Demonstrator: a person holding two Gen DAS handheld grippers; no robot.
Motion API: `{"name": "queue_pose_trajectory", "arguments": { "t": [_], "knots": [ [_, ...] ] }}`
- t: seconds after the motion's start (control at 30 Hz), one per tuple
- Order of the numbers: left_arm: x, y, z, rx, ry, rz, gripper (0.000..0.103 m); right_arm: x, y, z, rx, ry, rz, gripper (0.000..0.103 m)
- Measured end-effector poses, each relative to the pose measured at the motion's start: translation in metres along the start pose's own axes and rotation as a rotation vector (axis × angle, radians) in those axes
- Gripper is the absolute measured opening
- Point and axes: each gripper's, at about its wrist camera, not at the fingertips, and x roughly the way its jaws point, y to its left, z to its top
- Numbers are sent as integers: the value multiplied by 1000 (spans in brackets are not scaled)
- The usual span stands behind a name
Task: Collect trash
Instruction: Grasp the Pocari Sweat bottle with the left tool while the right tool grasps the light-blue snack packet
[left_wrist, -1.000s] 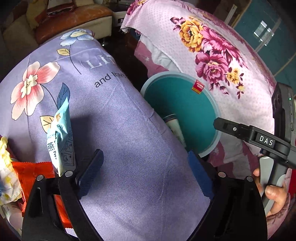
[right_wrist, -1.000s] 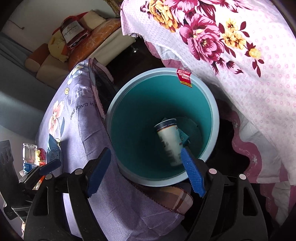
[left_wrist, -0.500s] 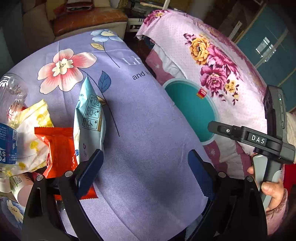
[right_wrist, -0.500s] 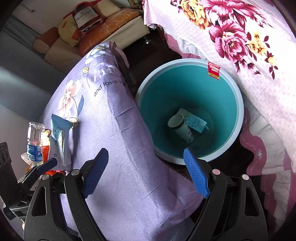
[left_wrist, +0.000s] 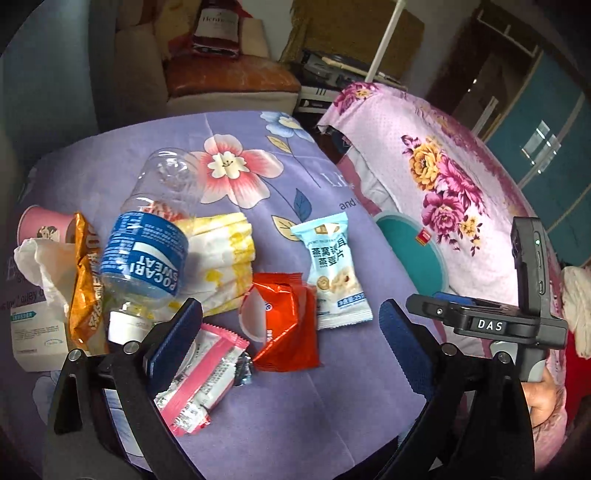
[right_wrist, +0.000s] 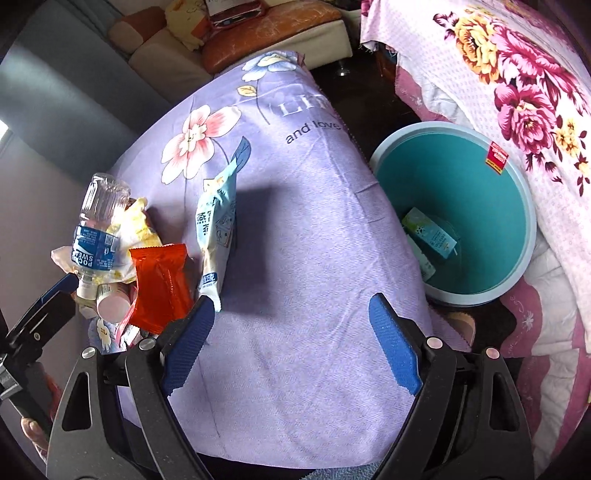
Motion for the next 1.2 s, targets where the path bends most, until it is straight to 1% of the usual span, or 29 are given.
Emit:
{"name": "queue_pose_trajectory", "arguments": {
  "t": [0.1, 0.2, 0.27, 0.4, 0.53, 0.6, 0.67, 0.73, 0.8, 0.87, 0.9, 0.93, 0.97, 1.0, 1.07, 1.13, 1.2],
  "knots": [
    [-1, 22, -6, -32, -6, 38, 97, 8, 16, -1, -33, 18, -3, 82],
    [1, 36, -15, -50, 7, 35, 97, 14, 28, 0, -56, 31, -9, 82],
    [2, 42, -18, -55, 11, 41, 97, 17, 34, 3, -60, 34, 2, 82],
    [-5, 48, -13, -66, -10, 33, 97, 21, 44, 12, -75, 16, 15, 82],
    [-19, 47, 1, -34, -58, 52, 97, 29, 55, 19, -110, 3, -1, 82],
    [-21, 47, 10, -7, -72, 85, 97, 34, 60, 22, -128, 6, -7, 82],
    [-16, 48, 21, 23, -69, 129, 97, 38, 63, 24, -139, 7, -10, 82],
    [-6, 51, 30, 51, -51, 171, 97, 40, 65, 27, -145, 9, -9, 82],
    [6, 55, 38, 72, -20, 198, 97, 42, 66, 29, -152, 8, -14, 82],
    [16, 57, 43, 91, 2, 205, 92, 43, 67, 31, -160, 7, -19, 82],
    [22, 57, 45, 104, 16, 207, 76, 44, 67, 32, -160, 7, -20, 82],
    [26, 57, 45, 113, 25, 228, 65, 45, 66, 33, -160, 7, -21, 82],
    [29, 57, 46, 118, 31, 228, 63, 46, 66, 34, -161, 9, -22, 81],
    [30, 58, 48, 118, 27, 214, 63, 48, 66, 35, -163, 10, -21, 79],
    [31, 59, 49, 120, 26, 203, 63, 52, 65, 38, -164, 14, -18, 70],
    [33, 59, 49, 125, 24, 203, 65, 56, 64, 40, -159, 22, -11, 67],
    [40, 60, 47, 130, 56, 196, 72, 59, 63, 43, -155, 26, -7, 67]
  ]
}}
